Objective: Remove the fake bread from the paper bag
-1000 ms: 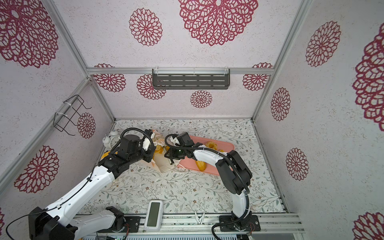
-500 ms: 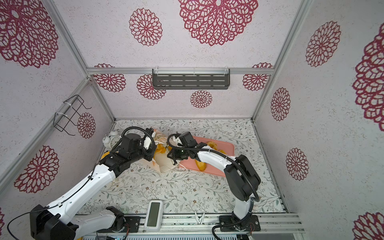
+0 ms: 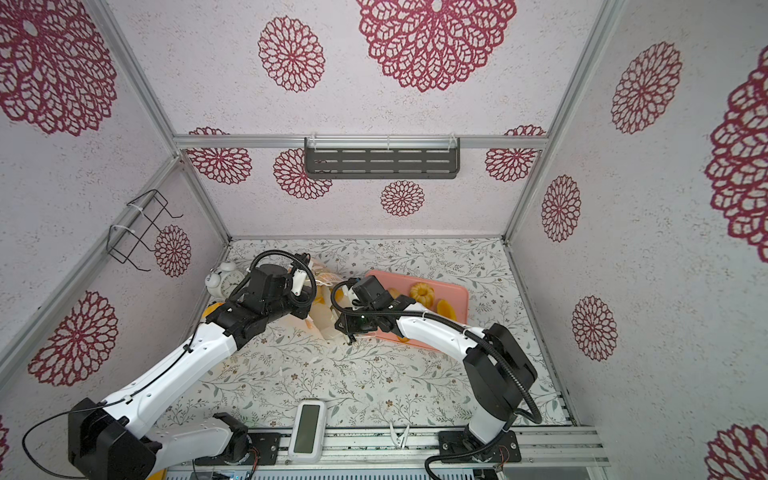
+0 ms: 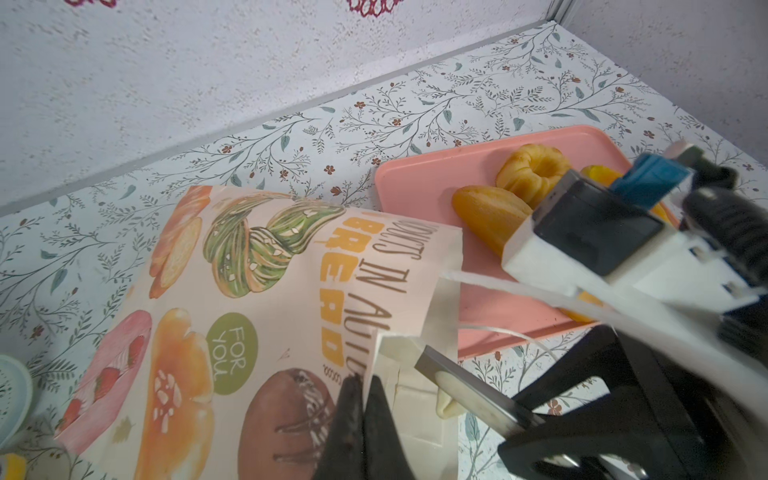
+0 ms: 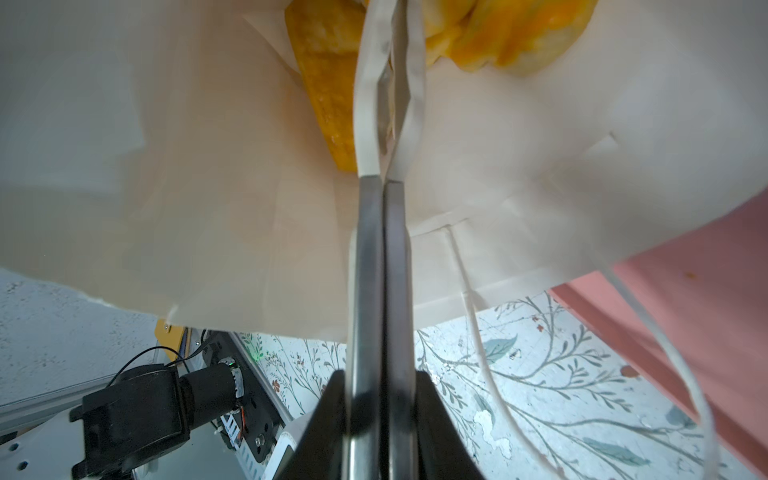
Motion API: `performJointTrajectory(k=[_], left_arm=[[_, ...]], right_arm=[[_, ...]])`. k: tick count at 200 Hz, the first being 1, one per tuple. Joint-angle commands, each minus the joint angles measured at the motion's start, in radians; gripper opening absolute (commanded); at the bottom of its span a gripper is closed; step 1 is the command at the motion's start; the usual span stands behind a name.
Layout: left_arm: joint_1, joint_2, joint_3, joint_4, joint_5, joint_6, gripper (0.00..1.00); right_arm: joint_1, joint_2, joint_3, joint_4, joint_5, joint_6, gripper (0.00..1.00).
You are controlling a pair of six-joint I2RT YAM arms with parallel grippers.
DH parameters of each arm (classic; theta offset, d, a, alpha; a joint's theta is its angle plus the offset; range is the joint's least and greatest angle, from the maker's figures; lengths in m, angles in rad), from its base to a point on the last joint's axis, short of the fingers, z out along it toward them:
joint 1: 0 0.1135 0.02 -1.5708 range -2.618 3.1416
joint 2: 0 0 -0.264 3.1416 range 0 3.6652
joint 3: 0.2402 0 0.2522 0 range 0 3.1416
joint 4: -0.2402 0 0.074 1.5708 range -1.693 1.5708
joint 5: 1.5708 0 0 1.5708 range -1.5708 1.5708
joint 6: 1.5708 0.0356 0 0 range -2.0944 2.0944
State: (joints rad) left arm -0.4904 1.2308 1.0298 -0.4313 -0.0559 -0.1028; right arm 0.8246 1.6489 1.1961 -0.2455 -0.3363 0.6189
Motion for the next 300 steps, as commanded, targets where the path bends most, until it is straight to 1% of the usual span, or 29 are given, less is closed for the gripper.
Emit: performJointTrajectory(k=[1,21,40,55,66,75,108,133,161,198,219,238,261,283,300], left_arm=[[-0.003,-0.001,0.014,0.004,-0.016,-0.018,0.0],[-0.004,-0.004,0.007,0.012,-0.008,-0.019,0.0],[-0.004,-0.005,0.007,0.014,0.005,-0.02,0.0],[-0.005,-0.007,0.009,0.012,0.01,-0.019,0.0],[-0.004,-0.01,0.009,0.01,0.013,-0.016,0.0],[-0.005,-0.011,0.007,0.008,0.015,-0.014,0.0],[-0.005,-0.014,0.007,0.005,0.018,-0.008,0.0],[-0.005,-0.015,0.009,0.003,0.024,-0.005,0.0],[-0.006,-0.011,0.009,0.003,0.025,-0.003,0.0],[-0.008,-0.007,0.012,0.002,0.03,-0.002,0.0],[-0.008,-0.008,0.012,-0.001,0.031,0.003,0.0],[-0.01,-0.009,0.012,-0.009,0.028,0.009,0.0],[-0.01,-0.011,0.009,-0.006,0.028,0.014,0.0],[-0.009,-0.003,0.013,0.0,0.034,0.012,0.0],[-0.01,0.005,0.021,0.0,0.039,0.012,0.0]], right_arm=[[0.004,-0.077,0.0,0.01,0.041,-0.012,0.0],[-0.001,-0.079,0.007,-0.013,0.066,-0.029,0.0],[-0.019,-0.06,0.023,-0.035,0.064,-0.046,0.09],[-0.035,-0.048,0.027,-0.024,0.042,-0.053,0.14],[-0.044,-0.045,0.028,-0.009,0.024,-0.054,0.21],[-0.051,-0.043,0.029,0.005,0.011,-0.057,0.24],[-0.09,-0.031,0.034,0.061,-0.057,-0.061,0.39],[-0.115,-0.005,0.05,0.091,-0.122,-0.063,0.47],[-0.128,0.022,0.07,0.094,-0.133,-0.06,0.5],[-0.152,0.07,0.096,0.113,-0.162,-0.039,0.51],[-0.168,0.103,0.149,0.043,-0.145,-0.051,0.51],[-0.17,0.119,0.203,-0.049,-0.091,-0.08,0.52],[-0.17,0.138,0.246,-0.104,-0.072,-0.09,0.54],[-0.17,0.163,0.265,-0.091,-0.106,-0.085,0.56],[-0.17,0.197,0.292,-0.078,-0.174,-0.085,0.57]])
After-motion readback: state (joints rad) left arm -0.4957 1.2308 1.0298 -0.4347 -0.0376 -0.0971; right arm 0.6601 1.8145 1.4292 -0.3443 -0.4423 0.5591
